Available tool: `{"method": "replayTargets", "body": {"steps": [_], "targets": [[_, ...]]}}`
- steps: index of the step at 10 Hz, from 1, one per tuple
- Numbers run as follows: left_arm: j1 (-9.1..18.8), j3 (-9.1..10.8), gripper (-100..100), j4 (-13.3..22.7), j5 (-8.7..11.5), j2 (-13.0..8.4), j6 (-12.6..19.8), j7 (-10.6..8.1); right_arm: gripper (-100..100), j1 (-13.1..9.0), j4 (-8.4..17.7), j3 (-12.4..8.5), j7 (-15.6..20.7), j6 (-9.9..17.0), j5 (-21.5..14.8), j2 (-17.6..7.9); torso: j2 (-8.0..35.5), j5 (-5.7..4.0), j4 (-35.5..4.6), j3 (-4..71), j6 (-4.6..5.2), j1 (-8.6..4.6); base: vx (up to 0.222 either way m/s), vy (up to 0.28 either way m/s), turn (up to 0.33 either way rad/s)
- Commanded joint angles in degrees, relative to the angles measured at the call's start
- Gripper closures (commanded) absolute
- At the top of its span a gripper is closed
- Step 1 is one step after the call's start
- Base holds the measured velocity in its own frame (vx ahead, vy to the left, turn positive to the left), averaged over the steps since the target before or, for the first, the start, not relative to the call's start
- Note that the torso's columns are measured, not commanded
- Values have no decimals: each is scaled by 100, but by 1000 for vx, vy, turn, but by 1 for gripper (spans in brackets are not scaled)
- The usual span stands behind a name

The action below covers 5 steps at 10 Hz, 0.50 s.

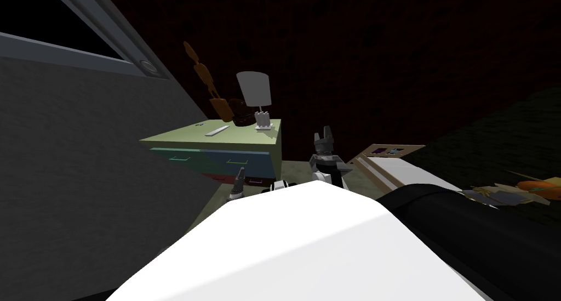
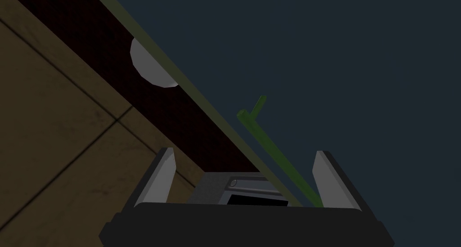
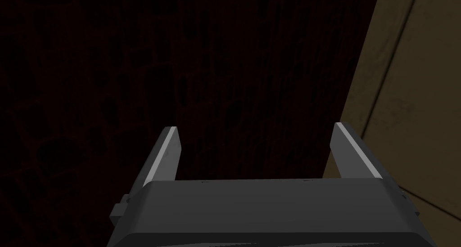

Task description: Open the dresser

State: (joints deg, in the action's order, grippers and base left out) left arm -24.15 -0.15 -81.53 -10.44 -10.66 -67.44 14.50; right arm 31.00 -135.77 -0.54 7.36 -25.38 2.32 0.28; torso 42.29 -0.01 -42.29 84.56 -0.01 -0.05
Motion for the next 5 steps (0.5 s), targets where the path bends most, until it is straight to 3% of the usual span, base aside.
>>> {"method": "replayTargets", "body": {"steps": [1, 3, 4, 5], "targets": [[54, 55, -100, -208, 39, -91, 249, -113, 0, 0, 0, 0, 0, 0, 0, 0, -3, -2, 0, 2, 1, -7, 2, -26, 17], [98, 100, -100, -375, 71, -163, 448, -204, 0, 0, 0, 0, 0, 0, 0, 0, -2, 1, 1, 1, 1, 5, 1, -23, 14], [95, 90, -100, -311, 64, -147, 372, -176, 0, 0, 0, 0, 0, 0, 0, 0, 0, 1, 0, 0, 2, 2, -2, -17, 2], [43, 44, 100, -167, 32, -73, 199, -91, 0, 0, 0, 0, 0, 0, 0, 0, 1, 2, 0, -1, 1, 8, 0, 9, -27]]}}
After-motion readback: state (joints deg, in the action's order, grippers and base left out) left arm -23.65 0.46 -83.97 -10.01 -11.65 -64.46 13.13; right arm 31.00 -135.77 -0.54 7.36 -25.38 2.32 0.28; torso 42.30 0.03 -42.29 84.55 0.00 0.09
